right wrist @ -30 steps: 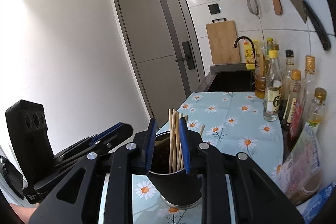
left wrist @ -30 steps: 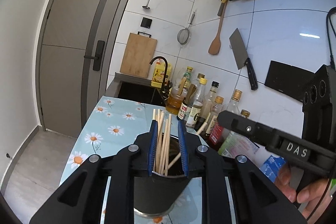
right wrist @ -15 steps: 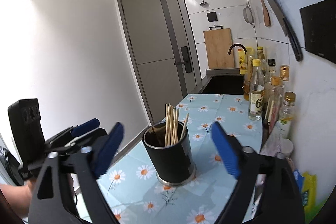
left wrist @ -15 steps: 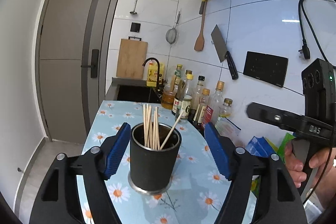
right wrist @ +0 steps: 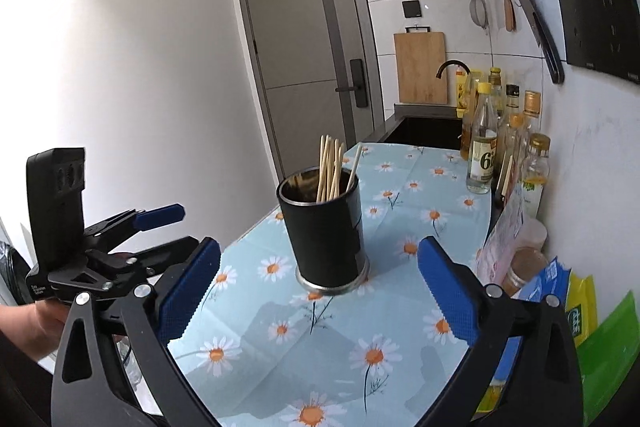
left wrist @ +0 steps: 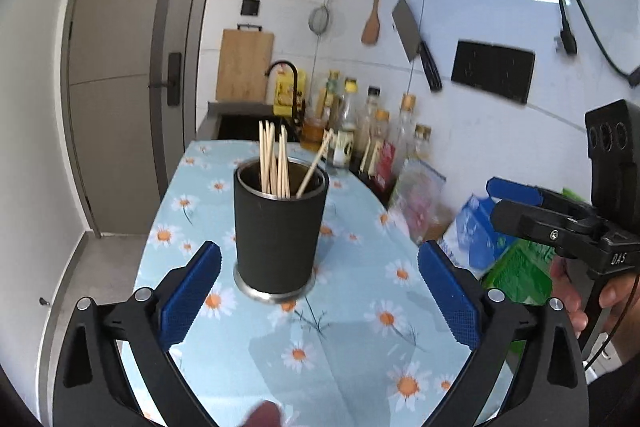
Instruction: Organize utensils
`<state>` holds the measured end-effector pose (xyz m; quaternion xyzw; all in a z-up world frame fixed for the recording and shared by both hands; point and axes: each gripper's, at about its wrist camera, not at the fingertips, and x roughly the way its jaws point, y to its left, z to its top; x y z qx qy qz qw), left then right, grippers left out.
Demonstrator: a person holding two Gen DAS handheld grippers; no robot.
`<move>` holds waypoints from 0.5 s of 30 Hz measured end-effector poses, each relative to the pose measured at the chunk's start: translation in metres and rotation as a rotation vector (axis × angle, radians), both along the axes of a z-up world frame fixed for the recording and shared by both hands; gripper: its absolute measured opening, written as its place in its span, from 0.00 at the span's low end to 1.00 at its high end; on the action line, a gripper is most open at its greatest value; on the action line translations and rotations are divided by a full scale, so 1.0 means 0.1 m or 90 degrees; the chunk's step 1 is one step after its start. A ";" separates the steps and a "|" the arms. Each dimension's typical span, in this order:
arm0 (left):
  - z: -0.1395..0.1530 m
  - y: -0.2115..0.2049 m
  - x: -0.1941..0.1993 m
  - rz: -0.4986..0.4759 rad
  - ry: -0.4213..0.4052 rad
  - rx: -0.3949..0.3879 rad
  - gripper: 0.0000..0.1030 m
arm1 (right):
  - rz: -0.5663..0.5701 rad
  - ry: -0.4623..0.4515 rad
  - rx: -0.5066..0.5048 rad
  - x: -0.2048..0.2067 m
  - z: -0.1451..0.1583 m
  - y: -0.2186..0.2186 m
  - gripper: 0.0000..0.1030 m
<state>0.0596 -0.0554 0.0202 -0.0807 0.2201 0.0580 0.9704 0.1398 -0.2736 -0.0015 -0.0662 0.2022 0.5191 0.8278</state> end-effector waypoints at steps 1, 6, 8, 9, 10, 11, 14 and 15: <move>-0.02 -0.01 0.00 -0.001 0.004 0.004 0.93 | 0.000 0.000 -0.003 -0.01 -0.03 0.00 0.95; -0.17 -0.02 -0.01 0.016 0.025 0.007 0.93 | -0.012 0.014 -0.018 -0.02 -0.25 0.00 0.95; -0.23 -0.03 -0.03 0.029 0.028 0.009 0.93 | -0.016 0.021 -0.027 -0.02 -0.34 0.01 0.95; -0.25 -0.02 -0.03 0.030 0.032 0.004 0.93 | -0.015 0.026 -0.028 -0.01 -0.36 0.01 0.95; -0.26 -0.02 -0.02 0.030 0.036 -0.001 0.93 | -0.016 0.030 -0.032 0.00 -0.40 0.02 0.95; -0.29 -0.02 -0.02 0.032 0.039 -0.004 0.93 | -0.018 0.033 -0.037 0.01 -0.43 0.03 0.95; -0.35 -0.02 -0.01 0.033 0.047 -0.014 0.93 | -0.020 0.050 -0.036 0.04 -0.49 0.04 0.95; -0.37 -0.02 -0.01 0.032 0.049 -0.016 0.93 | -0.023 0.051 -0.038 0.04 -0.52 0.05 0.95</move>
